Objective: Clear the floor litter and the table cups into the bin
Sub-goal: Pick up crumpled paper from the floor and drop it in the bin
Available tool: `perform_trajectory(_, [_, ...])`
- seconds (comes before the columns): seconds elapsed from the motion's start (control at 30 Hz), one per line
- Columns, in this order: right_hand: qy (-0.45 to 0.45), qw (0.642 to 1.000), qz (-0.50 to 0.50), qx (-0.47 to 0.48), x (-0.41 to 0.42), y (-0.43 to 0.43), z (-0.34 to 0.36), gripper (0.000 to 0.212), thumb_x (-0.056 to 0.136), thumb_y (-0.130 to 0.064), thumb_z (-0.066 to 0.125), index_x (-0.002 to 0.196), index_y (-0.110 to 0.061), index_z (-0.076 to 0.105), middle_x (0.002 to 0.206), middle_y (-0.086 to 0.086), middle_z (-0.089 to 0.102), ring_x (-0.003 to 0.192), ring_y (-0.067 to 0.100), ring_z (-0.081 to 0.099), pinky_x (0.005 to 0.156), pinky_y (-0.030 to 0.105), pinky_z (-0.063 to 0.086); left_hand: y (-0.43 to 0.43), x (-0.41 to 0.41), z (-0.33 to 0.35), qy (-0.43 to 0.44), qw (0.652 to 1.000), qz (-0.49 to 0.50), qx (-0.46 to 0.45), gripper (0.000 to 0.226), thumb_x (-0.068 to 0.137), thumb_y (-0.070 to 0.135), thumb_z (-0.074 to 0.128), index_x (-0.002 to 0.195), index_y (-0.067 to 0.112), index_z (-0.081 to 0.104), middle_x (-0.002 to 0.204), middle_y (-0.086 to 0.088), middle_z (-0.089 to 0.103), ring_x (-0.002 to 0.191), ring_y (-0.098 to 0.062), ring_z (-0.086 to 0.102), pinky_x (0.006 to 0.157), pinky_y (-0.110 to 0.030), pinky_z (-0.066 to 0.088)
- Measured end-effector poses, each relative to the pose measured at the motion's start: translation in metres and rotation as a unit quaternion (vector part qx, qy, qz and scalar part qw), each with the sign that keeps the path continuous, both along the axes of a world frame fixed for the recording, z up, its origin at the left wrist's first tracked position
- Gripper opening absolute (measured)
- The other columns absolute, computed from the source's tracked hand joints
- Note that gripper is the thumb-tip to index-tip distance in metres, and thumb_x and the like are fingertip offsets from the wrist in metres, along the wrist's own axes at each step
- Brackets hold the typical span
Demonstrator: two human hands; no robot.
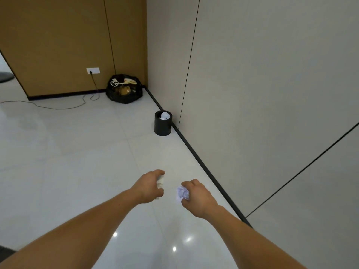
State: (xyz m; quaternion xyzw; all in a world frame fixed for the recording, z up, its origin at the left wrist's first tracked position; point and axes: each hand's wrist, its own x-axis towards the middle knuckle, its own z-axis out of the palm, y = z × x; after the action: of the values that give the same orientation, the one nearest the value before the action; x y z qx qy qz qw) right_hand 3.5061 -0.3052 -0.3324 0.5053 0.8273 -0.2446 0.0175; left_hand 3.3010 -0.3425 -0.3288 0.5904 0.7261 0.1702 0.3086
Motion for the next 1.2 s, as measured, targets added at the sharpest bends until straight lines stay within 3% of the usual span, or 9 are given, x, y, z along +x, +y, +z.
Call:
perform_trajectory(0.2, [-0.006, 1.0, -0.002, -0.006, -0.033, 0.127, -0.015, 0.051, 0.091, -0.027, 0.053, 0.141, -0.023, 0.043, 0.137, 0.003, 0.043, 0.12, 0.023, 0.048, 0.096, 0.031, 0.044, 0.126, -0.033, -0.011, -0.003, 1.0, -0.005, -0.007, 0.069, 0.079, 0.02, 0.067, 0.142, 0.025, 0.038, 0.133, -0.006, 0.05, 0.096, -0.018, 0.053, 0.075, -0.023, 0.05])
perform_trajectory(0.53, [0.02, 0.998, 0.065, 0.011, -0.126, 0.353, 0.001, 0.051, 0.092, -0.027, 0.052, 0.142, -0.023, 0.042, 0.137, 0.004, 0.043, 0.121, 0.024, 0.047, 0.097, 0.029, 0.043, 0.314, -0.117, 0.005, -0.015, 0.995, 0.099, 0.0, 0.069, 0.079, 0.018, 0.068, 0.141, 0.025, 0.039, 0.129, -0.005, 0.051, 0.1, -0.02, 0.056, 0.074, -0.022, 0.051])
perform_trajectory(0.7, [0.008, 0.997, 0.08, 0.006, -0.18, 0.442, -0.004, 0.055, 0.092, -0.026, 0.053, 0.145, -0.023, 0.038, 0.139, 0.004, 0.042, 0.121, 0.024, 0.047, 0.099, 0.029, 0.043, 0.396, -0.164, -0.009, -0.019, 0.995, 0.097, -0.016, 0.07, 0.078, 0.018, 0.068, 0.141, 0.025, 0.039, 0.13, -0.006, 0.051, 0.103, -0.021, 0.056, 0.083, -0.028, 0.053])
perform_trajectory(0.9, [-0.012, 0.998, 0.057, 0.016, -0.262, 0.549, -0.014, 0.059, 0.09, -0.025, 0.054, 0.147, -0.024, 0.035, 0.14, 0.004, 0.041, 0.122, 0.026, 0.046, 0.097, 0.029, 0.04, 0.514, -0.257, -0.022, -0.036, 0.996, 0.08, -0.01, 0.069, 0.081, 0.019, 0.068, 0.142, 0.027, 0.037, 0.13, -0.007, 0.05, 0.097, -0.021, 0.057, 0.077, -0.026, 0.053])
perform_trajectory(1.1, [0.003, 0.999, 0.029, 0.016, -0.34, 0.643, -0.007, 0.057, 0.09, -0.025, 0.052, 0.146, -0.026, 0.037, 0.141, 0.004, 0.04, 0.122, 0.024, 0.047, 0.098, 0.026, 0.039, 0.625, -0.344, -0.006, -0.015, 0.999, 0.048, 0.002, 0.068, 0.08, 0.021, 0.068, 0.141, 0.028, 0.038, 0.125, -0.004, 0.051, 0.088, -0.015, 0.054, 0.059, -0.013, 0.044])
perform_trajectory(1.2, [0.001, 1.0, 0.031, 0.002, -0.365, 0.683, -0.013, 0.056, 0.091, -0.026, 0.052, 0.145, -0.027, 0.039, 0.141, 0.003, 0.04, 0.122, 0.025, 0.047, 0.097, 0.026, 0.039, 0.673, -0.369, -0.008, -0.007, 0.999, 0.024, -0.02, 0.067, 0.08, 0.02, 0.069, 0.14, 0.028, 0.039, 0.123, -0.003, 0.052, 0.085, -0.015, 0.056, 0.061, -0.015, 0.048])
